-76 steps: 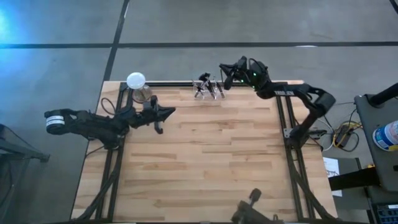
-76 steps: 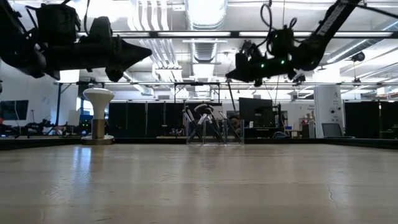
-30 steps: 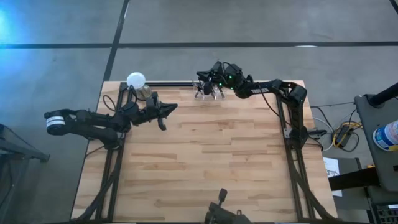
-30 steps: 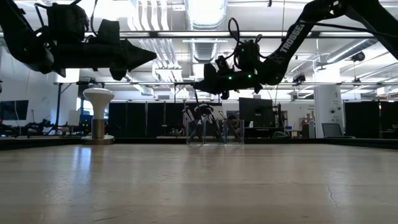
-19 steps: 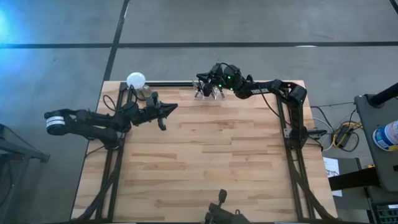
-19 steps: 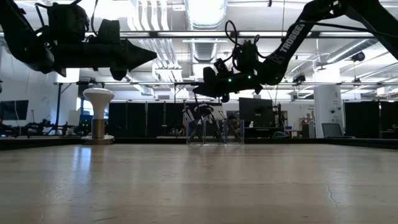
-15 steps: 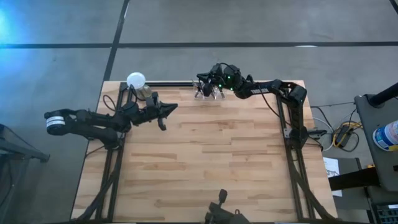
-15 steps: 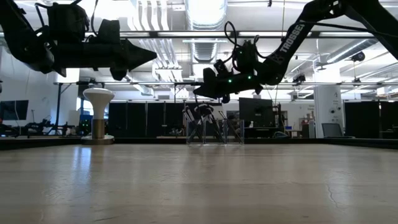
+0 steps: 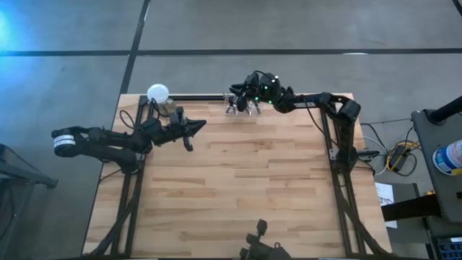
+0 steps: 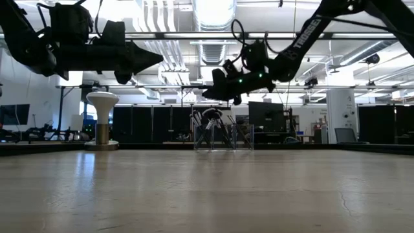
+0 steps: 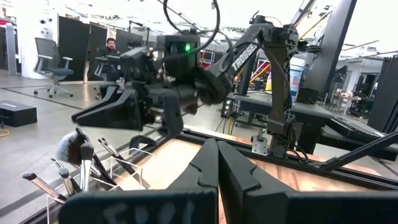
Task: Pick & Place Makeup Brushes
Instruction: Return to home position
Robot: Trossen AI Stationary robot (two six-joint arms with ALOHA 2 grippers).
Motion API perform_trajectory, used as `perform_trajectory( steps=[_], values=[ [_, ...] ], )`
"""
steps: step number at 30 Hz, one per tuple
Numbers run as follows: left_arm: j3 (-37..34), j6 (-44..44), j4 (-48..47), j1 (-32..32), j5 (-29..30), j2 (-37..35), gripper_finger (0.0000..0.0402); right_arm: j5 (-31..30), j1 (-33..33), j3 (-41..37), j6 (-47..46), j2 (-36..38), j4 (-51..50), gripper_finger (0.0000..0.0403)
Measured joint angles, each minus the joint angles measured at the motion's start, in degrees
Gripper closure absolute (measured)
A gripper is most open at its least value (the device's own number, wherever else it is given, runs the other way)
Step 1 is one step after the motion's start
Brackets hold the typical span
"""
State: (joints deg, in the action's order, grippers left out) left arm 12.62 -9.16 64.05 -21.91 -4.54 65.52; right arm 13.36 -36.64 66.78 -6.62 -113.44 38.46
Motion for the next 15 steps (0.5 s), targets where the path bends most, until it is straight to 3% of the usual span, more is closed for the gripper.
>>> perform_trajectory(
  steps=[6,9,15],
  values=[
    [0.0,-1.2,0.1,-0.7,-0.3,0.0,0.0402,0.0,0.1,-2.6,6.4,7.5,-8.1,0.0367],
    [0.0,-3.7,-0.1,-2.6,-4.0,0.0,0.0401,0.4,0.5,-7.3,8.3,11.6,-7.3,0.039],
    [-0.3,-6.5,-0.7,-7.8,-11.2,0.0,0.0401,2.1,2.3,-20.7,9.1,19.7,-1.5,0.0394]
  ],
)
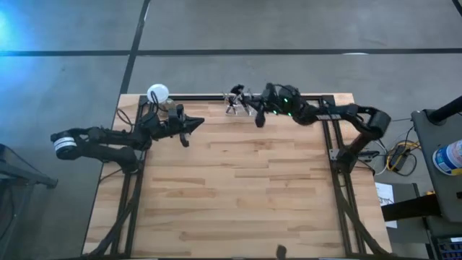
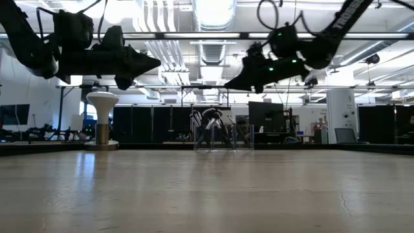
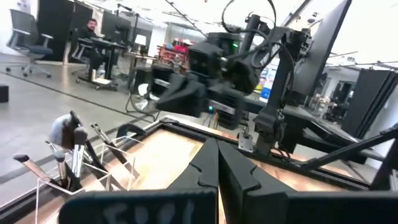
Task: Pick & Place Makeup Brushes
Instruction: Return to home position
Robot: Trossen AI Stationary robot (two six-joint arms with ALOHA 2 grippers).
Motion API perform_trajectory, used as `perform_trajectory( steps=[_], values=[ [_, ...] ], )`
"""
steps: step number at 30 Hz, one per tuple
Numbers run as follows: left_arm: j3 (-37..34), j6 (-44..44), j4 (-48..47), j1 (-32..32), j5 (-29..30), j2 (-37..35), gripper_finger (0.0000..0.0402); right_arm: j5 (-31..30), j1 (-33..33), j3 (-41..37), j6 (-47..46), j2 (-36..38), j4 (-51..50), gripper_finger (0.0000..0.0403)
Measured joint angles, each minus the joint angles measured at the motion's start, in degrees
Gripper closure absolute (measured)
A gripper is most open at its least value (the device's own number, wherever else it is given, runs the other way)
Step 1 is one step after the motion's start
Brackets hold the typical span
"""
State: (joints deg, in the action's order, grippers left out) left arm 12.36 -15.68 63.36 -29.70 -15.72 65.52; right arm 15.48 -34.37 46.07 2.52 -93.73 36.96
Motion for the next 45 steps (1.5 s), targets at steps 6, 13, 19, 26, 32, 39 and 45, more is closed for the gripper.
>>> perform_trajectory(
  steps=[6,13,19,26,32,39,45],
  values=[
    [1.2,2.3,-6.0,-0.7,-1.8,-0.1,0.0402,-2.8,3.4,-13.1,1.0,10.2,2.8,0.0394],
    [1.3,3.1,-13.6,-0.4,-1.0,-1.0,0.0401,-3.4,6.5,-27.5,1.7,27.2,4.0,0.0394],
    [0.4,5.0,-14.1,0.8,1.3,-4.3,0.0402,-4.5,7.1,-37.7,0.7,43.5,4.8,0.0394],
    [0.3,6.7,-20.9,1.4,3.2,-10.2,0.0402,-5.4,7.0,-43.3,0.5,60.1,-0.4,0.0394],
    [-1.2,7.3,-26.4,1.5,5.9,-16.5,0.0402,-5.4,7.0,-44.2,0.2,70.6,-9.0,0.0394],
    [-4.8,6.6,-25.9,2.7,8.8,-22.6,0.0402,-5.2,7.0,-44.5,0.9,79.5,-17.0,0.0394],
    [-7.1,6.6,-26.0,4.4,11.5,-27.8,0.0402,-5.0,7.0,-44.8,1.5,86.8,-22.3,0.0394]
  ],
)
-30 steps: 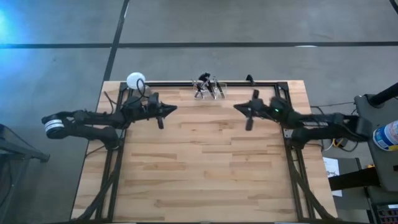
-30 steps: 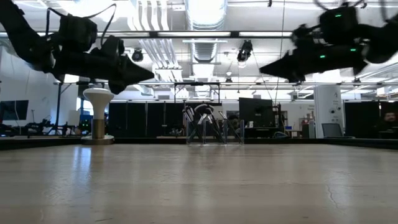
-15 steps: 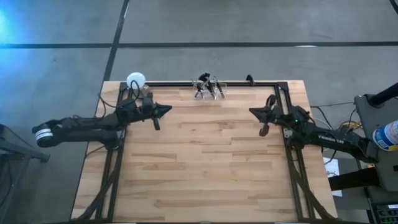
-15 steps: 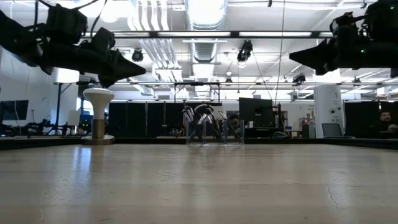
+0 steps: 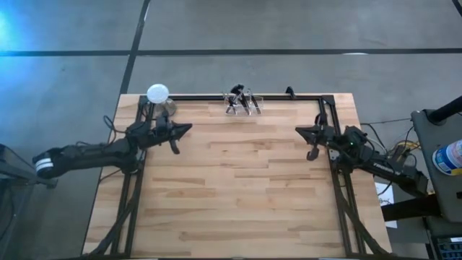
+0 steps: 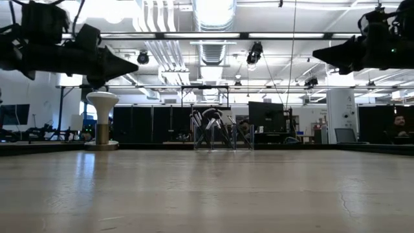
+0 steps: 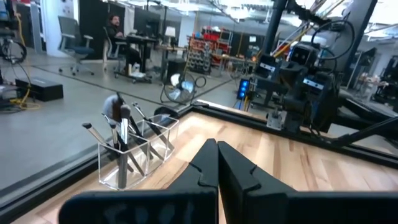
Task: Pick & Place Makeup Brushes
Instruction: Return to home position
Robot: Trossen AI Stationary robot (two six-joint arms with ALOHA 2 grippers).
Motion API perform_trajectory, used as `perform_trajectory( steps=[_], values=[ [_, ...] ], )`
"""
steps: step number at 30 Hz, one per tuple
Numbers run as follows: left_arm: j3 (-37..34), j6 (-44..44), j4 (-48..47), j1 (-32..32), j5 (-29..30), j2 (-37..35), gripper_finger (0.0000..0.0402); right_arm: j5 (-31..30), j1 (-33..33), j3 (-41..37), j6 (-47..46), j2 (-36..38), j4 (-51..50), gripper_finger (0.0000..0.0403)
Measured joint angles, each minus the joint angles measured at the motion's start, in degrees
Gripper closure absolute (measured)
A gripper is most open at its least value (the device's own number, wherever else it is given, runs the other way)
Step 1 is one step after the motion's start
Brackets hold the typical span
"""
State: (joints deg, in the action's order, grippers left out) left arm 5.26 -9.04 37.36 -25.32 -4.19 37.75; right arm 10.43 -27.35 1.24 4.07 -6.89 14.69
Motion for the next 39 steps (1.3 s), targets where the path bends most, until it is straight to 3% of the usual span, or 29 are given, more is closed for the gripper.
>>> perform_trajectory(
  steps=[6,26,34,37,39],
  values=[
    [-2.8,1.2,-0.3,1.1,1.4,-5.4,0.0402,0.1,0.0,-0.2,-0.5,7.0,-5.9,0.0394],
    [-4.7,4.4,-14.5,5.3,6.7,-19.1,0.0402,-0.5,0.1,-0.7,-0.9,6.9,-6.4,0.0394],
    [-4.8,5.2,-24.9,6.2,-0.4,-31.3,0.0402,-0.3,0.1,-0.7,-1.4,6.9,-7.1,0.0394],
    [-4.8,5.3,-31.2,6.2,-1.2,-37.4,0.0402,0.4,0.1,-0.7,-1.4,6.9,-8.4,0.0394],
    [-4.8,4.8,-33.8,6.2,-1.3,-37.7,0.0402,1.2,0.1,-0.7,-1.5,6.9,-9.0,0.0394]
  ],
)
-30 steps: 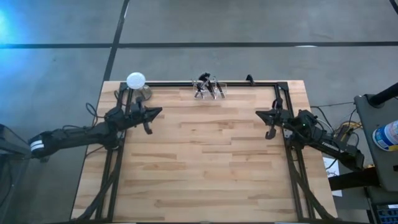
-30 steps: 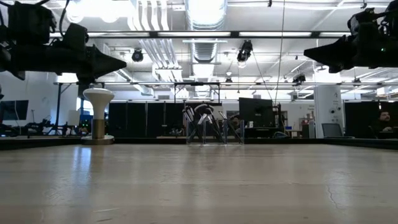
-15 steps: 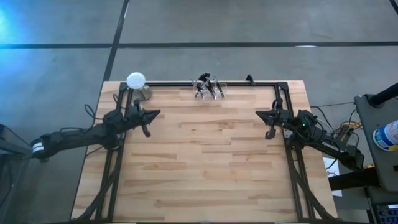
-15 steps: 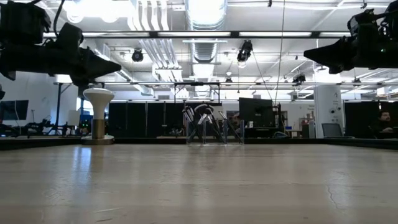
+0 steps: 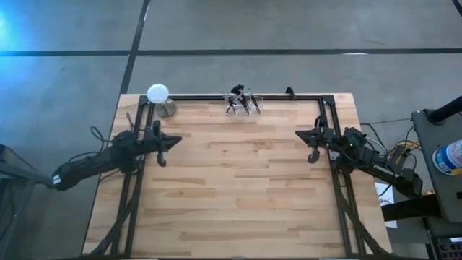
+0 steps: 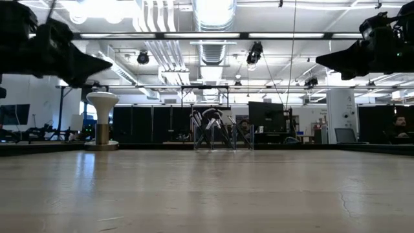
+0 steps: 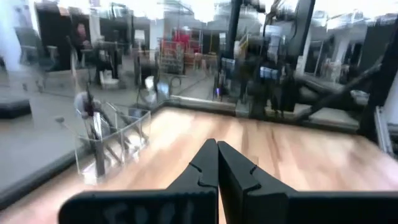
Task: Pick & Place Makeup Brushes
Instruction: Return to home position
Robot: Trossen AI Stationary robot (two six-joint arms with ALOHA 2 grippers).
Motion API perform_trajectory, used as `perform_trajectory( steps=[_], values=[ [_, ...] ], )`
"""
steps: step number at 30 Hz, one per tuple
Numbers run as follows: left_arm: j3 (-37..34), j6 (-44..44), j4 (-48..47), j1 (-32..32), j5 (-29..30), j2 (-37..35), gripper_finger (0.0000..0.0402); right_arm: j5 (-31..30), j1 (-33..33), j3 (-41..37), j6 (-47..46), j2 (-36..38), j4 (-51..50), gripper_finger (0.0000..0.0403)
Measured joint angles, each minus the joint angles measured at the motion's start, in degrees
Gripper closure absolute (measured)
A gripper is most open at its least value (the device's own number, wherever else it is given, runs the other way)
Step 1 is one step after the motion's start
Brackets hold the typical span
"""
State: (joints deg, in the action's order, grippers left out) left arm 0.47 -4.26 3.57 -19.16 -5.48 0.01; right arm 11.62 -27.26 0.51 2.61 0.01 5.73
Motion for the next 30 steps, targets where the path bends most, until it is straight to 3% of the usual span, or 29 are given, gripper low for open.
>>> perform_trajectory(
  steps=[5,12,21,30],
  values=[
    [0.0,-1.1,-2.0,-0.1,-0.2,0.0,0.0402,1.3,0.1,0.0,-0.4,0.0,-0.2,0.0394],
    [0.0,-0.9,-2.1,-0.1,-0.7,0.2,0.0402,-1.4,0.1,0.0,-1.4,0.0,-3.5,0.0394],
    [-0.1,-2.1,-3.1,-0.1,4.8,0.2,0.0402,-3.9,0.5,0.0,-3.3,-0.5,-3.9,0.0394],
    [-0.1,-8.8,-3.1,-0.1,5.0,0.2,0.0402,-4.2,0.5,0.0,-11.8,-5.6,-4.0,0.0394]
  ],
)
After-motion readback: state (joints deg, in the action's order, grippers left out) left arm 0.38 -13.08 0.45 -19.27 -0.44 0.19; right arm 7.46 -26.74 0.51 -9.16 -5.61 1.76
